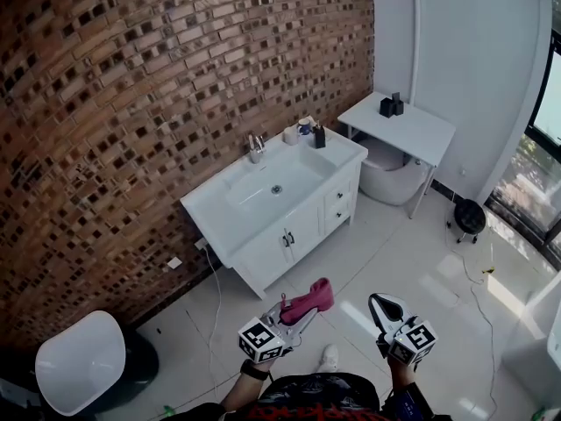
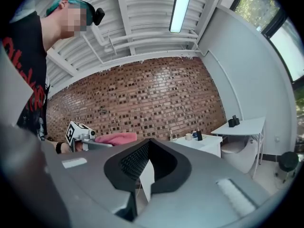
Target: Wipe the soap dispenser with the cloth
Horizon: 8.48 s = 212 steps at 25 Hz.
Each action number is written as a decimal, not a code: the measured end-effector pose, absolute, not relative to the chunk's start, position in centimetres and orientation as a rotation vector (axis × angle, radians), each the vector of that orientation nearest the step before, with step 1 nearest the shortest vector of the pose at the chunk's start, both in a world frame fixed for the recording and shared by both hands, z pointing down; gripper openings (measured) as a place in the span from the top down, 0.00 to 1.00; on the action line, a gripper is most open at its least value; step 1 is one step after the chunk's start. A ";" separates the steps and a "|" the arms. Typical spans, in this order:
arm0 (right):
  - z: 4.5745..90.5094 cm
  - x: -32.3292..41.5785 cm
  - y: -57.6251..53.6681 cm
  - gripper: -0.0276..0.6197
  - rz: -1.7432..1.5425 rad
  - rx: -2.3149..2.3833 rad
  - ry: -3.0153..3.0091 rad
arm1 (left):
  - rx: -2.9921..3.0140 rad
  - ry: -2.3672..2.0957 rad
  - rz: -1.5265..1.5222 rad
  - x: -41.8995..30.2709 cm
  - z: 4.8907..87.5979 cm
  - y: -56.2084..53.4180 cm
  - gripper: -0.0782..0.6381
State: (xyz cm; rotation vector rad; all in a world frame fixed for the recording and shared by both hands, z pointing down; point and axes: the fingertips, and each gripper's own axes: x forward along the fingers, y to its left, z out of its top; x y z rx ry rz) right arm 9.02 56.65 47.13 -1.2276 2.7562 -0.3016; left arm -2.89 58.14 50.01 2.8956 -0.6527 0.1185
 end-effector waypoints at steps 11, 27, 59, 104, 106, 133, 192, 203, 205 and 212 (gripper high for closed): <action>49.2 7.6 46.9 0.96 -0.392 -1.251 2.764 | 2.814 -0.670 0.129 -5.5 52.2 50.1 0.82; 46.1 -2.1 36.5 0.96 -0.177 -1.252 2.915 | 2.858 -0.629 0.029 -12.8 50.6 36.6 0.82; 47.9 7.7 8.0 0.96 -0.279 -1.246 2.784 | 2.922 -0.634 0.083 -0.5 48.0 9.4 0.82; 53.2 7.5 -25.6 0.96 -0.344 -1.095 2.976 | 2.820 -0.865 0.031 -2.4 51.5 -22.1 0.82; 54.0 6.8 -26.3 0.96 -0.356 -1.089 3.004 | 2.777 -0.907 0.040 -3.7 52.4 -22.3 0.82; 74.5 -1.7 -46.6 0.62 -0.188 -0.858 3.358 | 2.439 -1.405 0.066 -9.4 53.5 -28.4 0.82; 42.3 7.0 -24.2 0.72 0.344 -0.681 3.223 | 2.734 -0.628 0.073 2.9 53.5 -25.7 0.82; 40.2 7.4 -21.8 0.72 0.317 -0.367 3.156 | 2.669 -0.755 0.018 -0.6 54.9 -26.1 0.82; 41.0 6.8 -21.2 0.72 0.340 -0.308 3.179 | 2.707 -0.787 0.035 -1.8 54.4 -26.1 0.82; 45.3 5.2 -18.4 0.72 0.538 -0.086 3.371 | 2.945 -0.701 0.090 -2.1 49.7 -23.5 0.82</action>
